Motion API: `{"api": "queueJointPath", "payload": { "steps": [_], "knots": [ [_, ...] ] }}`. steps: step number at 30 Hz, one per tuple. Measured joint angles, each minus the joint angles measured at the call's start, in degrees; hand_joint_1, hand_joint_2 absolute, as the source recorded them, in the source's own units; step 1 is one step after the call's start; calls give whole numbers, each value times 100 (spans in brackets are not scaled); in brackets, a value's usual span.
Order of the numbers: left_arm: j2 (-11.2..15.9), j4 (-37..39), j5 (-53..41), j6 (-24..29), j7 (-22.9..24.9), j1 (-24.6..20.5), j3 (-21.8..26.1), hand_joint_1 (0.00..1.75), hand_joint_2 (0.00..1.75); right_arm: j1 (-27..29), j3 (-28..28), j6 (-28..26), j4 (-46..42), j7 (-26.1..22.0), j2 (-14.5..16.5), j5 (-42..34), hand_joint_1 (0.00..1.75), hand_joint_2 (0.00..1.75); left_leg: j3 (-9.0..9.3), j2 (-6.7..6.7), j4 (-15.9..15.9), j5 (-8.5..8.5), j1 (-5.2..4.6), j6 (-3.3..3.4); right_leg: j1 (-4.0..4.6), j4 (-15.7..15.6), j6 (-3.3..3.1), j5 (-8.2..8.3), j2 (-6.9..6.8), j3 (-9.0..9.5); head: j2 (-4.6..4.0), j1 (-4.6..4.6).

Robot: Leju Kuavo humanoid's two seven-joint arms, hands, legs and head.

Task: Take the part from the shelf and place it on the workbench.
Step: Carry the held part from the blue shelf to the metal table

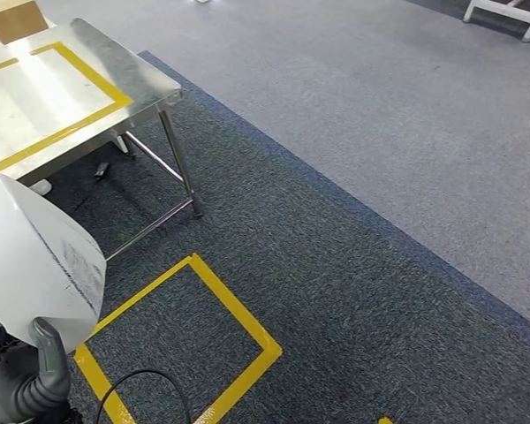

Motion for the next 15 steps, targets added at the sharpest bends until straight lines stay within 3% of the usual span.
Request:
{"api": "queueJointPath", "payload": {
  "steps": [2, 3, 6, 8, 10, 12, 13, 14, 15],
  "knots": [
    [0, -1, -1, -1, 0, -5, 1, 175, 175, -7, 1, 0, 0, -1, 3, 0, 0, 0, 362, 153, -722, 261, -44, 63, 16, -6, 44, -53, -101, 44, 0, -2],
    [1, -1, 0, -1, 0, -7, 0, 175, 175, -12, 1, 0, 0, -1, 5, 0, 0, 0, 468, 209, -937, 289, -69, 93, 27, -14, 74, -77, -150, 51, 0, 2],
    [2, -3, 3, -1, 0, 6, 2, 175, 175, -48, 1, 0, 0, -1, 6, -1, 0, 0, 518, 140, -1072, 245, -89, 175, 38, -59, 164, -118, -266, 122, 0, 16],
    [-2, -3, 3, 2, -1, 5, 5, 175, 175, -68, 2, 0, 0, -3, 6, 0, 0, 0, 545, 45, -1126, 269, -57, 243, 21, 90, 210, -242, -75, 95, 0, 37],
    [-21, -3, -50, 75, -5, 4, 3, 175, 175, -69, 2, -7, 0, 100, 0, 17, 0, 0, 562, -54, -1149, 276, -37, 290, 11, 721, 237, -553, 226, -235, 0, 68],
    [-79, -3, -204, 281, -22, 41, -1, 175, 175, -58, 5, -21, 1, 398, -19, 68, 0, 0, 568, -185, -1148, 265, -41, 310, 14, 1458, 251, -778, 323, -672, 0, 82],
    [-116, -3, -290, 398, -37, 72, -7, 175, 175, -46, 8, -24, 1, 554, -34, 97, 0, 0, 577, -268, -1148, 258, -43, 313, 15, 1587, 252, -726, 334, -795, 0, 84],
    [-146, -3, -349, 487, -51, 105, -14, 175, 175, -34, 9, -22, 2, 662, -47, 118, 0, 0, 592, -361, -1145, 252, -43, 311, 14, 1488, 248, -558, 350, -808, 0, 86],
    [-167, -3, -388, 553, -64, 137, -22, 175, 175, -22, 10, -19, 2, 725, -60, 132, 0, 0, 611, -460, -1143, 242, -40, 303, 11, 1171, 238, -302, 397, -715, 0, 88]
  ]
}}
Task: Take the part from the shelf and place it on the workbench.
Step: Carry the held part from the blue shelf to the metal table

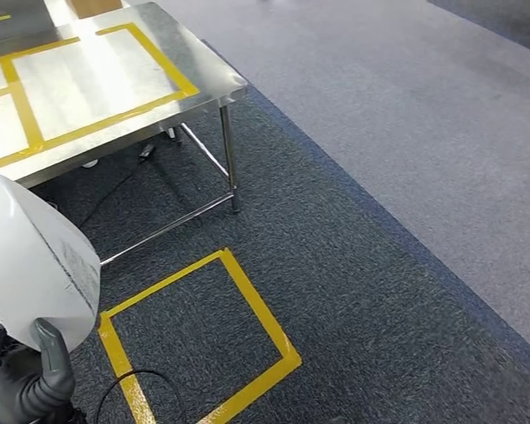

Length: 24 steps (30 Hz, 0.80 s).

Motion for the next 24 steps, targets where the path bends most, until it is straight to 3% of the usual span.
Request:
{"api": "queueJointPath", "payload": {
  "steps": [2, 4, 5, 6, 7, 9, 10, 12, 13, 14, 15, 17, 19, 20, 22, 24],
  "knots": [
    [-12, -1, -27, 79, -18, 43, -11, 175, 175, 10, 1, 5, 1, 40, -25, 9, 0, 0, 14, -173, 22, -27, 4, -37, -36, -776, -23, 399, 332, 286, 0, -1],
    [-17, -3, -36, 122, -29, 74, -19, 175, 175, 2, 1, 7, 3, 59, -43, 11, 0, 0, -24, -331, 36, -33, 22, -108, -56, -1139, -46, 475, 596, 462, 0, 0],
    [-19, -5, -39, 135, -33, 93, -21, 175, 175, -5, 1, 8, 4, 67, -47, 12, 0, 0, -48, -415, 37, -25, 34, -151, -48, -1171, -61, 457, 589, 498, 0, 1],
    [-19, -10, -41, 143, -36, 114, -23, 175, 175, -15, 2, 8, 4, 71, -49, 13, 0, 0, -61, -484, 31, -18, 51, -188, -45, -1177, -84, 458, 501, 529, 0, 4],
    [-19, -17, -41, 152, -38, 133, -24, 175, 175, -21, 3, 7, 4, 80, -51, 15, 0, 0, -74, -423, 59, -31, 47, -222, -48, -1196, -113, 461, 414, 554, 0, -3],
    [-17, -35, -25, 182, -43, 149, -25, 175, 175, -17, 10, 5, 5, 132, -50, 34, 0, 0, -214, -38, 381, -220, 24, -281, -58, -1231, -181, 449, 204, 610, 0, -41],
    [-16, -41, -5, 206, -45, 155, -25, 175, 175, -9, 17, 5, 5, 177, -51, 55, 0, 0, -373, 201, 716, -393, 19, -310, -46, -1234, -207, 430, 95, 633, 0, -59],
    [-11, -43, 43, 257, -48, 165, -25, 175, 175, 13, 38, 5, 7, 262, -56, 106, 0, 0, -740, 383, 1449, -692, 43, -352, -26, -1233, -234, 388, -132, 668, 0, -70],
    [-7, -42, 62, 275, -53, 171, -24, 175, 175, 19, 48, 5, 7, 280, -59, 123, 0, 0, -838, 401, 1635, -709, 53, -361, -20, -1233, -233, 368, -237, 686, 0, -71],
    [-1, -42, 77, 288, -61, 174, -23, 175, 175, 18, 55, 8, 7, 280, -62, 134, 0, 0, -824, 415, 1596, -608, 59, -361, -14, -1232, -230, 347, -331, 709, 0, -72],
    [9, -42, 90, 296, -70, 174, -22, 175, 175, 10, 60, 19, 7, 266, -62, 136, 0, 0, -698, 451, 1336, -413, 58, -346, -9, -1232, -222, 322, -416, 744, 0, -72],
    [41, -42, 130, 338, -85, 159, -19, 175, 175, -7, 69, 51, 8, 229, -61, 137, 0, 0, -310, 735, 559, -58, -2, -260, 12, -1232, -184, 259, -562, 813, 0, -73],
    [77, -42, 235, 398, -102, 130, 7, 175, 175, -23, 81, 87, 11, 198, -61, 171, 0, 0, -104, 1000, 131, 19, -84, -157, 38, -1239, -127, 205, -689, 851, 0, -69],
    [96, -42, 306, 414, -120, 121, 39, 175, 175, -34, 93, 99, 13, 180, -62, 210, 0, 0, -98, 1017, 102, -16, -112, -122, 50, -1252, -101, 188, -762, 877, 0, -63],
    [135, -43, 418, 391, -166, 124, 142, 175, 175, -66, 131, 107, 10, 124, -68, 283, 0, 0, -90, 859, 48, 1, -94, -64, 55, -1273, -51, 150, -832, 947, 0, -46],
    [162, -46, 453, 333, -197, 119, 233, 175, 175, -77, 156, 98, 7, 67, -74, 304, 0, 0, -59, 701, -13, 33, -44, -2, 44, -1027, -10, -25, -539, 857, 0, -19]
  ]
}}
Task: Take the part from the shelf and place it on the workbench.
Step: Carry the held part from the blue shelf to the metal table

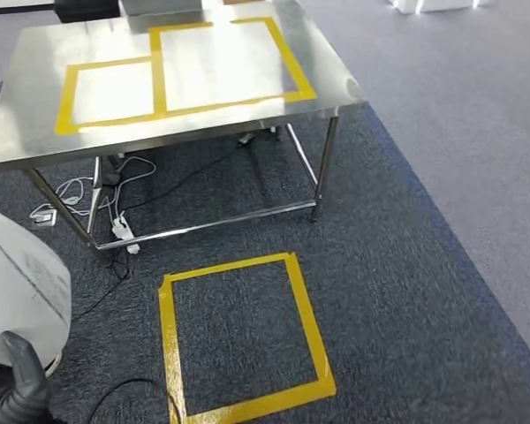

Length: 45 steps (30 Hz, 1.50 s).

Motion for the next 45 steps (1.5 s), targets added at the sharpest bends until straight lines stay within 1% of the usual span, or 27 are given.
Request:
{"api": "queueJointPath", "payload": {
  "steps": [2, 3, 4, 5, 7, 8, 9, 11, 13, 15, 17, 19, 20, 21, 23, 24, 26, 29, 30, 31, 33, 34, 35, 36, 38, 40, 45],
  "knots": [
    [4, -2, -6, -34, -10, -13, 41, 175, 175, 9, 6, -14, -1, -22, -4, -9, 0, 0, 12, -156, -18, 6, 28, 41, -15, 706, 17, -320, 374, -376, 0, 34],
    [4, -1, -9, -42, -12, -15, 54, 175, 175, 16, 9, -18, 0, -23, -4, -11, 0, 0, 15, -243, -17, 1, 30, 51, -16, 1088, 24, -436, 445, -606, 0, 41],
    [4, -1, -10, -45, -14, -14, 68, 175, 175, 25, 12, -21, 1, -22, -5, -12, 0, 0, 23, -336, -17, -4, 29, 56, -15, 1338, 28, -458, 472, -787, 0, 42],
    [4, -1, -11, -47, -15, -13, 83, 175, 175, 34, 16, -22, 1, -21, -7, -12, 0, 0, 36, -432, -15, -11, 30, 55, -16, 1384, 30, -359, 482, -882, 0, 43],
    [4, -2, -11, -48, -15, -12, 109, 175, 175, 40, 25, -26, 2, -22, -11, -12, 0, 0, 76, -612, -13, -30, 34, 33, -27, 853, 21, 123, 546, -765, 0, 44],
    [4, -1, -11, -48, -15, -13, 120, 175, 175, 39, 29, -26, 3, -23, -14, -12, 0, 0, 89, -688, -7, -46, 31, 10, -42, 479, 10, 349, 681, -638, 0, 45],
    [5, -1, -11, -48, -15, -17, 128, 175, 175, 34, 32, -28, 4, -23, -16, -13, 0, 0, 88, -762, 8, -62, 28, -18, -62, 150, -4, 485, 815, -504, 0, 39],
    [7, -1, -11, -49, -16, -23, 145, 175, 175, 30, 35, -31, 6, -25, -21, -14, 0, 0, 56, -887, 25, -68, 36, -91, -73, -143, -44, 528, 989, -369, 0, 33],
    [10, -2, -11, -54, -18, -20, 160, 175, 175, 25, 35, -33, 6, -45, -22, -15, 0, 0, 24, -988, 31, -62, 66, -162, -66, -187, -100, 524, 885, -329, 0, 36],
    [14, -5, -31, -69, -24, -32, 169, 175, 175, 25, 35, -36, 6, -126, -20, -33, 0, 0, -66, -798, 233, -190, 63, -226, -77, -220, -157, 528, 756, -284, 0, 13],
    [16, -13, -90, -96, -25, -50, 172, 175, 175, 33, 32, -52, 7, -264, -17, -106, 0, 0, -352, -459, 856, -509, 62, -286, -73, -234, -201, 505, 629, -244, 0, -17],
    [18, -42, -158, -131, 10, -14, 172, 175, 175, 47, 9, -75, 8, -380, -15, -201, 0, 0, -668, -333, 1499, -735, 89, -325, -65, -233, -223, 472, 519, -217, 0, -21],
    [18, -62, -186, -152, 40, 19, 173, 175, 175, 52, -9, -81, 8, -416, -14, -234, 0, 0, -716, -316, 1587, -701, 100, -334, -64, -232, -222, 456, 483, -200, 0, -21],
    [18, -84, -210, -175, 69, 47, 175, 175, 175, 54, -29, -82, 8, -446, -10, -258, 0, 0, -653, -309, 1447, -556, 108, -333, -64, -232, -218, 438, 457, -177, 0, -22],
    [18, -126, -243, -211, 101, 74, 178, 175, 175, 52, -61, -80, 8, -490, 4, -282, 0, 0, -308, -293, 742, -159, 108, -300, -64, -233, -196, 399, 425, -130, 0, -21],
    [18, -145, -251, -222, 105, 77, 179, 175, 175, 48, -72, -79, 8, -506, 14, -290, 0, 0, -134, -282, 390, -50, 96, -273, -53, -230, -171, 374, 418, -110, 0, -22],
    [19, -177, -266, -237, 113, 84, 181, 175, 175, 38, -89, -77, 8, -524, 28, -297, 0, 0, 15, -265, 85, -52, 66, -219, -39, -239, -104, 341, 405, -125, 0, -15],
    [19, -199, -309, -262, 126, 95, 188, 175, 175, 30, -111, -63, 8, -567, 31, -297, 0, 0, 58, -279, 19, -87, 73, -128, -44, -233, 4, 287, 398, -116, 0, -1],
    [18, -202, -320, -268, 136, 92, 191, 175, 175, 26, -115, -47, 8, -585, 31, -299, 0, 0, 84, -282, -6, -89, 85, -94, -44, -116, 29, 215, 412, -158, 0, 12],
    [18, -204, -323, -273, 146, 85, 194, 175, 175, 21, -118, -26, 8, -601, 31, -304, 0, 0, 106, -282, -26, -94, 97, -62, -45, 119, 45, 93, 433, -274, 0, 21],
    [15, -203, -316, -277, 166, 76, 197, 175, 175, 26, -126, 14, 8, -622, 31, -303, 0, 0, 126, -281, -28, -128, 85, -11, -39, 875, 57, -226, 465, -716, 0, 35],
    [8, -203, -317, -277, 163, 84, 201, 175, 175, 43, -129, 25, 8, -645, 31, -298, 0, 0, 141, -285, -27, -148, 79, 3, -38, 1202, 60, -310, 470, -933, 0, 34],
    [-2, -206, -330, -277, 152, 104, 203, 175, 175, 68, -132, 37, 8, -682, 31, -289, 0, 0, 167, -294, -27, -174, 74, 10, -37, 1359, 61, -279, 471, -1072, 0, 34],
    [-16, -212, -357, -276, 136, 133, 204, 175, 175, 96, -135, 56, 8, -730, 30, -283, 0, 0, 207, -305, -26, -207, 72, 9, -37, 1286, 58, -125, 472, -1094, 0, 34],
    [-47, -236, -425, -263, 106, 191, 196, 175, 175, 146, -143, 103, 8, -824, 20, -269, 0, 0, 318, -322, -26, -292, 72, -14, -37, 610, 31, 370, 473, -851, 0, 35],
    [-67, -253, -461, -242, 96, 213, 190, 175, 175, 169, -150, 129, 8, -872, 8, -253, 0, 0, 392, -325, -26, -358, 67, -43, -33, 51, 0, 643, 480, -598, 0, 35],
    [-72, -255, -468, -231, 94, 214, 189, 175, 175, 174, -153, 134, 8, -884, 5, -246, 0, 0, 402, -326, -26, -376, 63, -55, -30, -38, -11, 651, 485, -539, 0, 34]
  ]
}}
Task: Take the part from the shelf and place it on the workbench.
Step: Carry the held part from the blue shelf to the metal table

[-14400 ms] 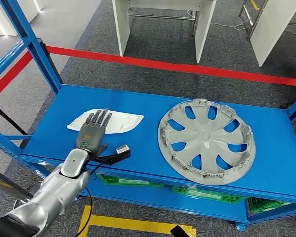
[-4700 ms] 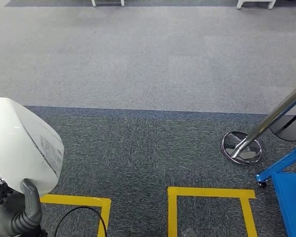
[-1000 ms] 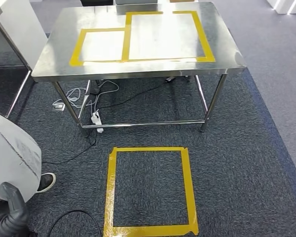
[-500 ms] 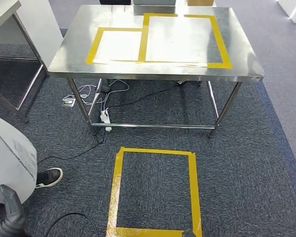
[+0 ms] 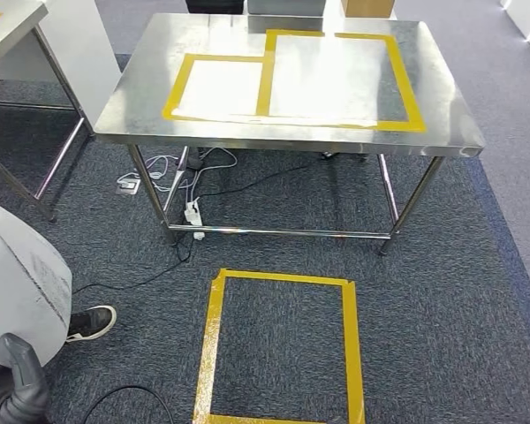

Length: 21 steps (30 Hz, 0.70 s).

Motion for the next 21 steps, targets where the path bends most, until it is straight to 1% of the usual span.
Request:
{"api": "queueJointPath", "payload": {
  "steps": [6, 11, 12, 13, 14, 15, 16, 17, 18, 19, 21],
  "knots": [
    [-3, -4, -4, 10, 0, 1, 1, 175, 175, -1, -2, 3, 0, -13, -2, 9, 0, 0, 0, -1, 21, -27, -37, -31, 13, -73, -6, -46, 0, 53, 0, -4],
    [-10, -18, -1, 39, 0, 25, 3, 175, 175, 0, -8, 7, 0, -32, -5, 19, 0, 0, 9, -5, 10, -39, -24, -66, 20, -97, -53, -66, 9, 86, 0, -15],
    [-14, -24, 5, 43, -1, 31, 2, 175, 175, 4, -10, 6, 0, -32, -11, 20, 0, 0, 27, -5, -2, -50, -22, -85, 22, -108, -73, -77, 10, 96, 0, -17],
    [-18, -43, 16, 49, -8, 48, 1, 175, 175, 14, -22, -3, 0, -32, -18, 16, 0, 0, -50, 3, 206, -150, -12, -127, 13, -131, -116, -108, 5, 154, 0, -33],
    [-19, -61, 44, 64, -15, 75, 1, 175, 175, 24, -37, -27, 0, -5, -25, 16, 0, 0, -315, 11, 627, -220, 6, -174, 2, -152, -154, -191, 1, 273, 0, -46],
    [-15, -78, 116, 86, -26, 95, 11, 175, 175, 28, -51, -62, 0, 44, -28, 24, 0, 0, -490, 27, 729, -58, 22, -206, -13, -176, -179, -319, -3, 442, 0, -58],
    [-6, -89, 196, 105, -37, 109, 30, 175, 175, 25, -64, -97, 0, 97, -27, 33, 0, 0, -666, 47, 836, 74, 25, -221, -17, -196, -177, -455, -8, 610, -1, -74],
    [6, -86, 284, 122, -45, 110, 55, 175, 175, 8, -68, -126, 0, 150, -25, 44, 0, 0, -727, 58, 680, 269, 18, -198, -13, -207, -139, -576, -4, 731, -1, -83],
    [18, -82, 365, 122, -57, 99, 89, 175, 175, -19, -68, -140, 0, 177, -22, 41, 0, 0, -600, 67, 305, 432, 2, -161, -8, -236, -98, -642, -6, 805, -1, -81],
    [25, -78, 409, 109, -73, 96, 119, 175, 175, -40, -74, -142, 0, 180, -22, 17, 0, 0, -565, 68, 240, 358, -12, -126, 0, -256, -54, -645, -11, 852, -1, -75],
    [33, -75, 464, 69, -108, 97, 174, 175, 175, -76, -107, -137, 0, 177, -22, -61, 0, 0, -480, 55, 139, 306, -3, -42, -5, -272, 8, -634, -20, 938, -1, -54]
  ]
}}
